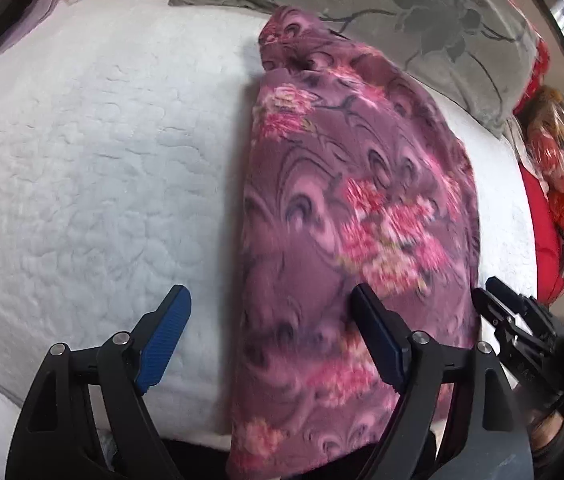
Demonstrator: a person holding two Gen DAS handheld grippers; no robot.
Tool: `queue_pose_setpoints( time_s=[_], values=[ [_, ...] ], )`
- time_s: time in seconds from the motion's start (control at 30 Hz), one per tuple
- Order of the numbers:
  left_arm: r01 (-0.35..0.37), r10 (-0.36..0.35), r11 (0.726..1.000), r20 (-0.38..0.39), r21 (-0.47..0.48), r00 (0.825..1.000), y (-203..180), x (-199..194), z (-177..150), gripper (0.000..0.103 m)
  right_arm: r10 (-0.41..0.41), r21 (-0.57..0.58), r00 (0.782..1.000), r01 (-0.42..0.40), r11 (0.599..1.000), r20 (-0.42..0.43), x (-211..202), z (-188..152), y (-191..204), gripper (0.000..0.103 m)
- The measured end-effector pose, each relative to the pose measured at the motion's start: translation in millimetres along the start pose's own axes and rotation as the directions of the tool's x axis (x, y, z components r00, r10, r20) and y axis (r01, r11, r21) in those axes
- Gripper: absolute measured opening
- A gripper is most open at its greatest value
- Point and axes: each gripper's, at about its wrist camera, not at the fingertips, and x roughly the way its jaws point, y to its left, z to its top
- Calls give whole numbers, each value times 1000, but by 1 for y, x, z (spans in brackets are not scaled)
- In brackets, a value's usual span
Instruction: Fold small clothes
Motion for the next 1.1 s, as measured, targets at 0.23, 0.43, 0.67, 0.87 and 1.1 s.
queue_pose_setpoints(
  time_s=[0.23, 0.43, 0.67, 0.87, 1.1],
  values=[
    [-84, 80, 992, 52, 95, 995, -3, -28, -33, 83, -120, 5, 993, 120, 993, -24, -28, -24, 5, 54],
    [-134, 122, 983, 99, 126, 988, -2, -40, -58, 83, -159, 34, 987, 160, 987, -24, -49, -46, 6, 67],
    [-177, 149, 972, 180, 154, 972, -10, -51, -69, 83, -238, 73, 971, 235, 969, 32, -79, -63, 14, 88],
    [-223, 185, 963, 233, 151, 955, -10, -62, -80, 83, -269, 47, 961, 267, 963, 56, -89, -68, 29, 91],
    [-314, 260, 935, 281, 167, 924, -18, -66, -87, 83, -278, 58, 957, 274, 960, 81, -94, -71, 34, 93]
  ],
)
